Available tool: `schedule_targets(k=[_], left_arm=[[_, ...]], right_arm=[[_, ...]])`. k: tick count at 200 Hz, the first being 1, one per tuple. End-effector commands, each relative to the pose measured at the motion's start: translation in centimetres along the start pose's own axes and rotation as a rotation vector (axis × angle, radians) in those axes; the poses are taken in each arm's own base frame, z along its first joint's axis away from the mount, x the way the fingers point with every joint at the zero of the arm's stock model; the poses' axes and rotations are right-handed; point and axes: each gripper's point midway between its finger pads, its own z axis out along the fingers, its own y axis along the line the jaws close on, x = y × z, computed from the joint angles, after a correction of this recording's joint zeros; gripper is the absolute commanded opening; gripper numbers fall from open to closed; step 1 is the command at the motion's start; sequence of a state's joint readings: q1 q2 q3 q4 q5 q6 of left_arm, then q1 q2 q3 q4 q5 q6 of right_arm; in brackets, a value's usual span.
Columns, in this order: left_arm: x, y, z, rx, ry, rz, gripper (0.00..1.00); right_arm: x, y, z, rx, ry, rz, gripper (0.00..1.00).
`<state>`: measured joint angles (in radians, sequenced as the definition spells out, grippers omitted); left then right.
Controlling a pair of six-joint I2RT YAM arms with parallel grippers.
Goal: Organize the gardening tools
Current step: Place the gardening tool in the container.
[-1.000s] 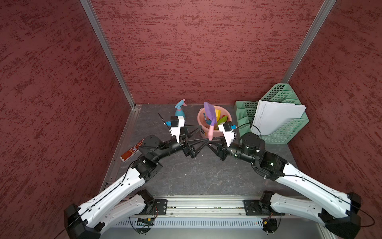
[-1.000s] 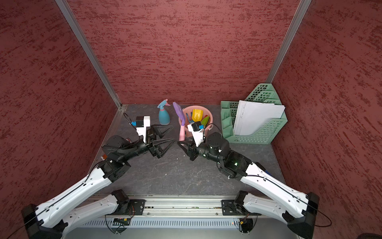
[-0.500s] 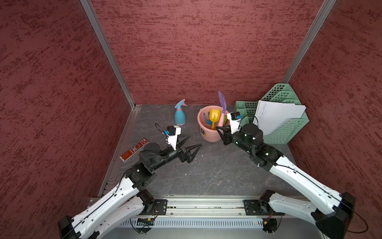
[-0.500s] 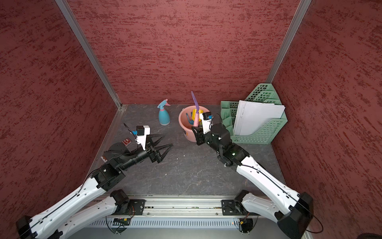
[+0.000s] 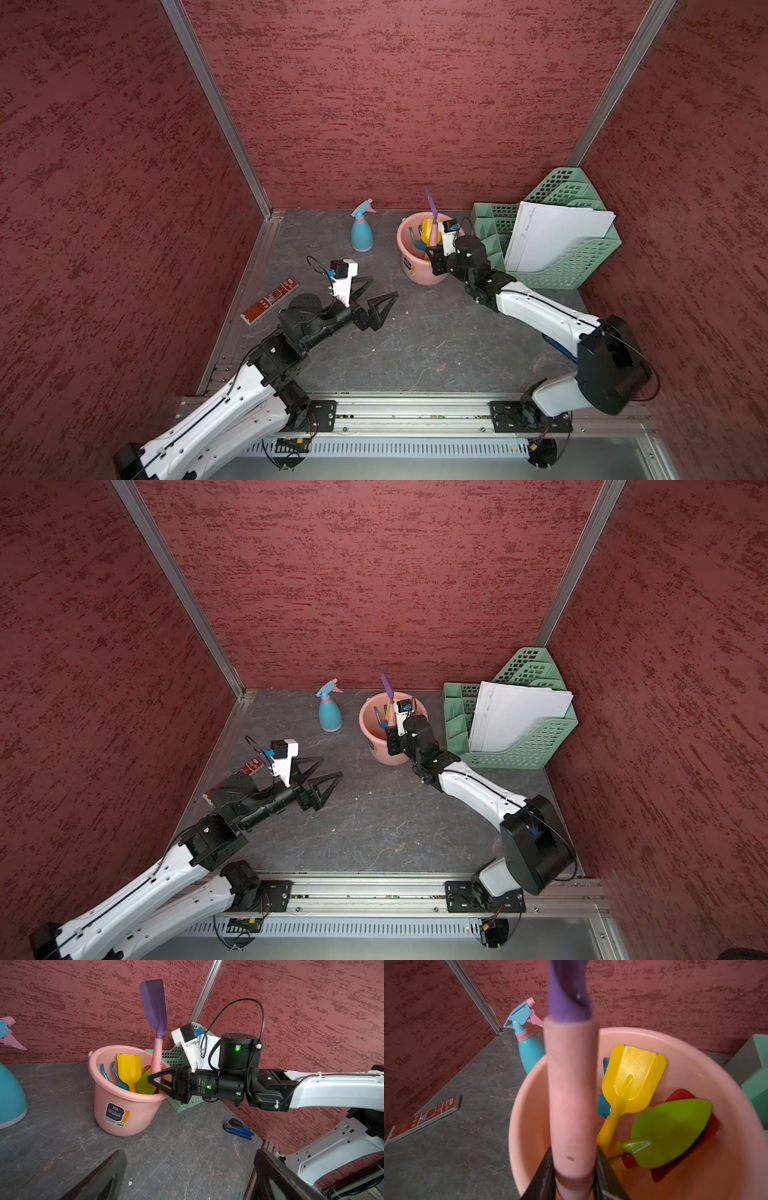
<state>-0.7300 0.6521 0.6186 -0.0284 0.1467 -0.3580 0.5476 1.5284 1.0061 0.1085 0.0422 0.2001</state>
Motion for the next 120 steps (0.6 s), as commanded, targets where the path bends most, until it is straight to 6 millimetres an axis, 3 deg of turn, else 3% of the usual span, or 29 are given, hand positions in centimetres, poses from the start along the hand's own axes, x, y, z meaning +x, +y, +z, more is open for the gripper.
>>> schedule_targets(k=[1,50,91,120], left_arm=[[0.7,0.8,-0.2,-0.037,0.017,0.015,1.00],[1.0,1.2,0.2,-0.048,0.022,0.014,1.00],[0.8,1.3,0.6,-0.052,0.018,0.015,1.00],[0.7,1.5,0.6,-0.060,0.015,0.015,1.00]], right_arm=[[-4.5,0.5,0.7,-0.023,-0.134,0.001,0.00],[-4.0,-0.2,2.8,-0.007,-0.106,0.001,0.00],[-4.1,-0.3,2.5,-0.007,-0.109,0.003,0.57],[-5.2,0.1,1.6,-0.026,-0.144,0.000,0.73]])
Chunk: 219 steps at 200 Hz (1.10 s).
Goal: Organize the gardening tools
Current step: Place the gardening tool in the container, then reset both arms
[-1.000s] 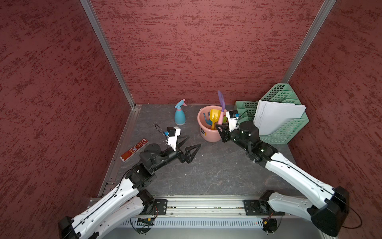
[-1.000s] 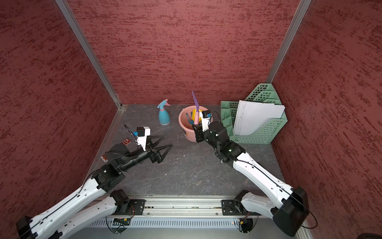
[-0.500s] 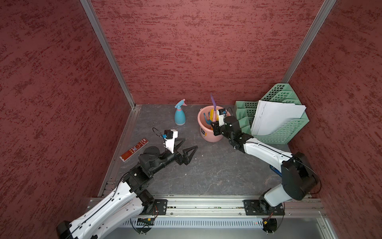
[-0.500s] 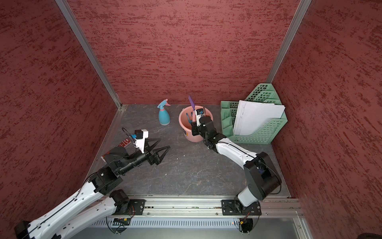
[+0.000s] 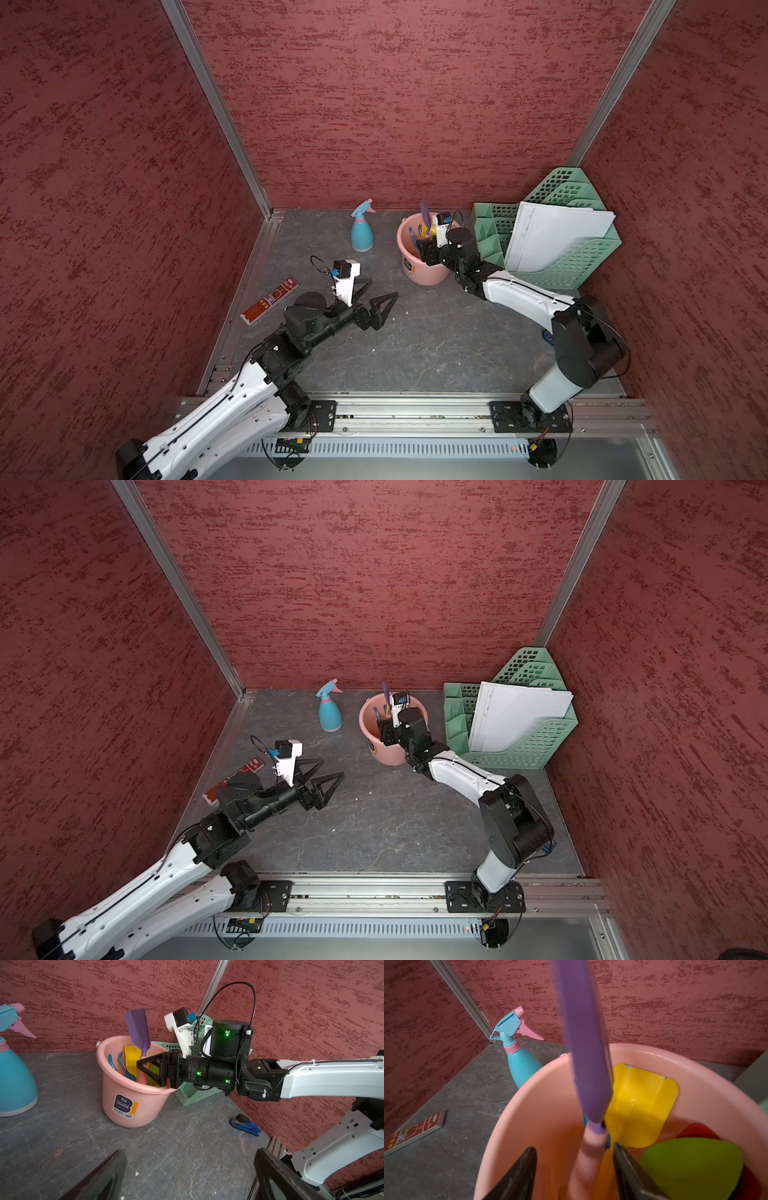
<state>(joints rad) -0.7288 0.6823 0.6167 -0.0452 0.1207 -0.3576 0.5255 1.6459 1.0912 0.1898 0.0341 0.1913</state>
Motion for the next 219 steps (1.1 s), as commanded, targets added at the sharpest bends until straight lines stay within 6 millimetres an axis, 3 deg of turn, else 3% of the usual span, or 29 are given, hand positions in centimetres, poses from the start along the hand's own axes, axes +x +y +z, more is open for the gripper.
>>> schedule_targets(k=[1,27,55,68,108,129,159,187,219], left_arm=[[-0.3,0.4,0.0,-0.016,-0.019,0.021,1.00],[-0.3,1.4,-0.2,-0.081,-0.016,0.021,1.00],[-0.2,4.9,-1.4,-0.293,0.008,0.022,1.00],[-0.3,6.6,-2.4,-0.398,0.015,0.028,1.00],[0.2,12.4,-6.2,-0.728,0.038,0.073,1.00],[0.6,14.4,-7.5,-0.830,0.036,0.105,1.00],[1.7,17.0,-7.7,-0.885,0.028,0.154,1.00],[1.2,18.9,-8.1,-0.920,-0.045,0.187,1.00],[0.5,21.8,-8.8,-0.983,-0.109,0.231,1.00]], right_arm=[[-3.6,0.6,-1.2,-0.027,-0.094,-0.002,0.73],[-5.2,0.9,-2.6,-0.032,-0.124,-0.006,0.77],[-6.2,0.9,-5.4,-0.025,-0.134,0.003,0.80],[-6.9,1.1,-7.9,-0.031,-0.136,0.004,0.84],[-2.5,0.3,-13.0,-0.020,-0.012,-0.015,0.98],[0.3,-1.0,-15.0,0.019,0.032,-0.041,0.98],[3.3,-3.4,-16.6,0.116,0.038,-0.072,0.98],[4.0,-5.7,-17.1,0.220,-0.066,-0.093,0.98],[3.3,-7.5,-17.2,0.319,-0.208,-0.212,0.98]])
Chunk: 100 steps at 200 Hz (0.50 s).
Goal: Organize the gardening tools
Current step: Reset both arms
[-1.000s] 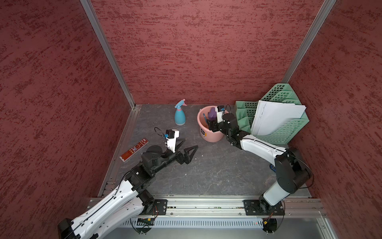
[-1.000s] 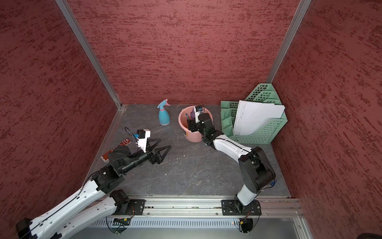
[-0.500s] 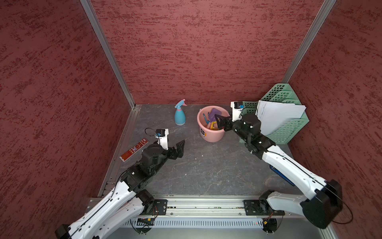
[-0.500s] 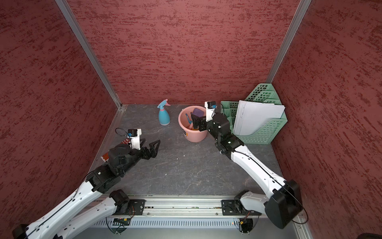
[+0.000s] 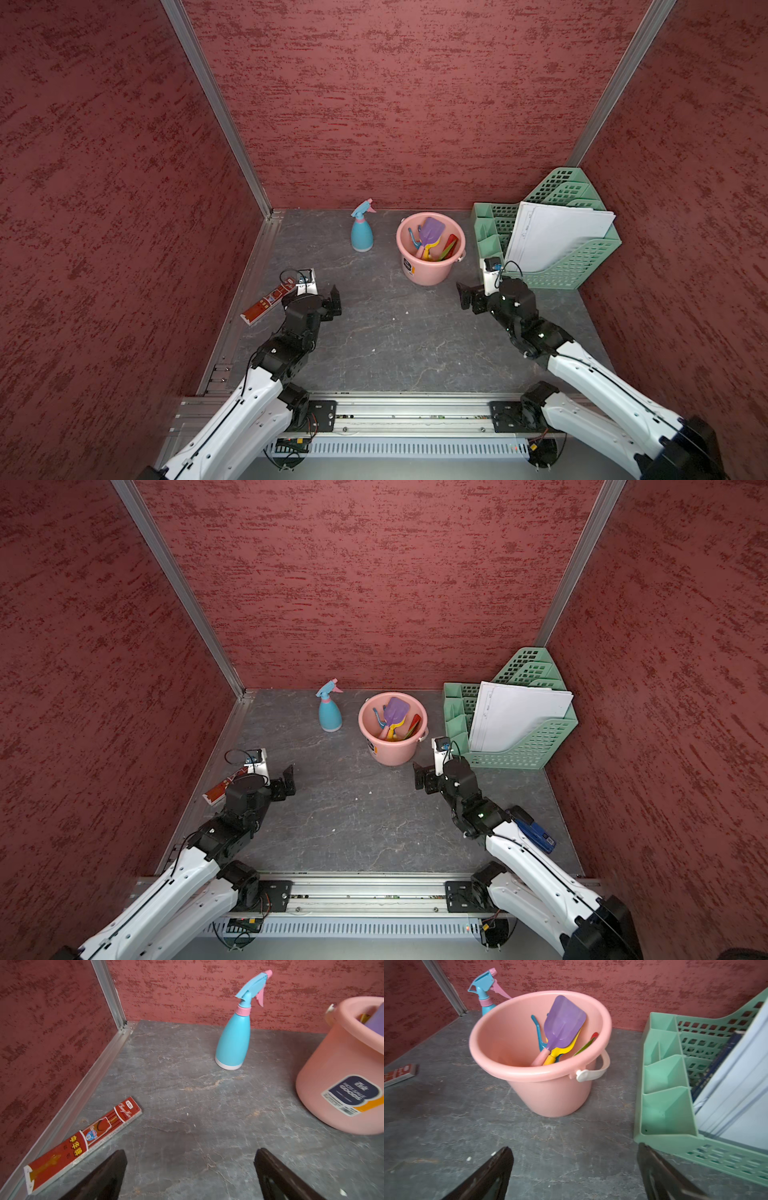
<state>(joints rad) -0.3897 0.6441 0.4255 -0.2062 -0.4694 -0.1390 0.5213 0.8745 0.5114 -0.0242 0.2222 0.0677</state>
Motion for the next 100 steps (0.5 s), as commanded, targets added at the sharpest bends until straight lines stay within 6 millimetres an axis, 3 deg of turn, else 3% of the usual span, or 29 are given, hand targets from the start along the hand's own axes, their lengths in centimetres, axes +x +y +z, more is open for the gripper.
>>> schedule_targets(k=[1,25,51,98,100], left_arm=[[-2.8,1.1,1.0,-0.029,-0.134,-0.004,1.00],[-2.0,3.5,3.6,-0.026,-0.106,-0.147,1.00],[-0.6,5.6,6.0,-0.123,-0.095,-0.149,1.00],[2.1,6.9,8.5,-0.161,-0.054,-0.153,1.00],[1.6,7.0,8.5,-0.158,-0.080,-0.161,1.00]], right_arm=[[-3.5,-2.4,-0.3,0.142,-0.197,-0.072,0.98],[-3.4,-4.1,0.9,0.232,-0.200,-0.130,0.98],[-2.8,-5.4,2.1,0.283,-0.212,-0.164,0.98],[-1.3,-9.5,3.1,0.390,-0.245,-0.135,0.98],[-1.2,-9.6,3.2,0.388,-0.245,-0.129,0.98]])
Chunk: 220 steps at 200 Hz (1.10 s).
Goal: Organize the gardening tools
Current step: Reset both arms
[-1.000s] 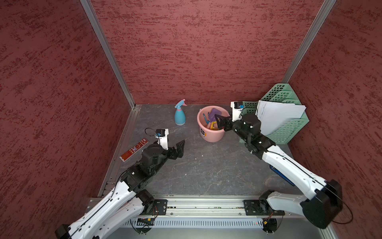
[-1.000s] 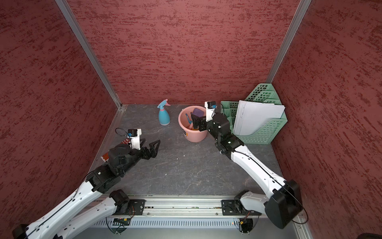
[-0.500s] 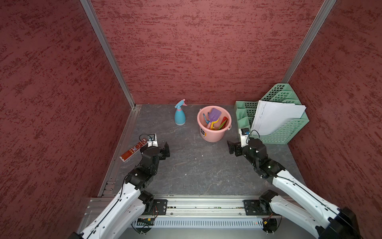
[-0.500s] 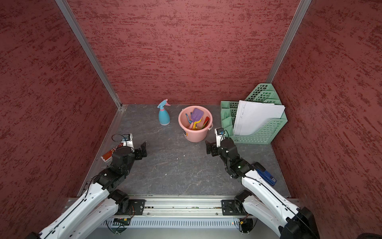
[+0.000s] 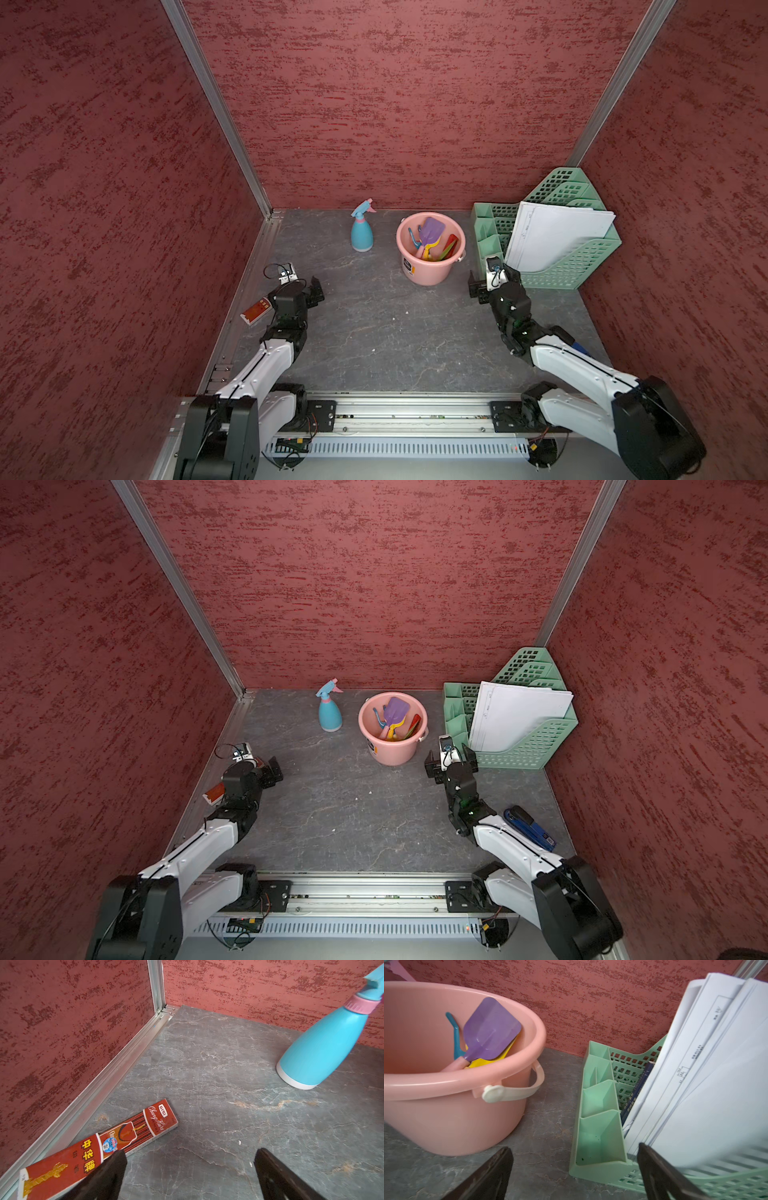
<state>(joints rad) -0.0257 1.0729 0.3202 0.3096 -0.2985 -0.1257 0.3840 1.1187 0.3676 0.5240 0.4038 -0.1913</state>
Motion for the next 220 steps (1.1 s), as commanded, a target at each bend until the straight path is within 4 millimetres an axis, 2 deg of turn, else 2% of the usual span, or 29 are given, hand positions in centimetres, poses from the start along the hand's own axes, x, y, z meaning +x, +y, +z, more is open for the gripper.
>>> schedule_targets(k=[1,59,62,93,110,130,141,170,195,220], left_arm=[[-2.1,0.0,0.4,0.023,-0.117,-0.053,1.00],[-3.3,-1.0,1.7,0.084,-0.183,0.000,1.00],[-3.3,-1.0,1.7,0.088,-0.183,0.000,1.00],[-3.6,-2.5,2.3,0.196,-0.205,-0.011,1.00],[-3.3,-3.3,3.0,0.227,-0.209,0.007,1.00],[-2.8,-3.1,3.8,0.216,-0.212,0.004,1.00],[-2.4,-3.4,4.1,0.224,-0.205,0.012,1.00],[-1.4,-5.9,4.6,0.243,-0.195,0.124,1.00],[-1.4,-5.3,4.9,0.225,-0.177,0.106,1.00],[-1.6,-5.1,5.1,0.216,-0.179,0.096,1.00]], right_arm=[[-1.0,-2.7,0.6,0.087,-0.094,0.052,0.98],[2.2,-2.8,2.6,0.085,-0.138,0.075,0.98],[2.9,-2.7,2.8,0.087,-0.125,0.071,0.98],[3.8,-4.4,3.0,0.125,-0.125,0.143,0.98],[4.2,-4.8,3.2,0.115,-0.116,0.173,0.98],[5.2,-5.9,3.8,0.129,-0.122,0.226,0.98],[5.7,-5.8,3.8,0.119,-0.082,0.238,0.98],[5.6,-6.2,4.0,0.128,-0.084,0.243,0.98],[5.6,-6.2,4.6,0.132,-0.060,0.237,0.98],[5.5,-6.1,3.9,0.128,-0.095,0.236,0.98]])
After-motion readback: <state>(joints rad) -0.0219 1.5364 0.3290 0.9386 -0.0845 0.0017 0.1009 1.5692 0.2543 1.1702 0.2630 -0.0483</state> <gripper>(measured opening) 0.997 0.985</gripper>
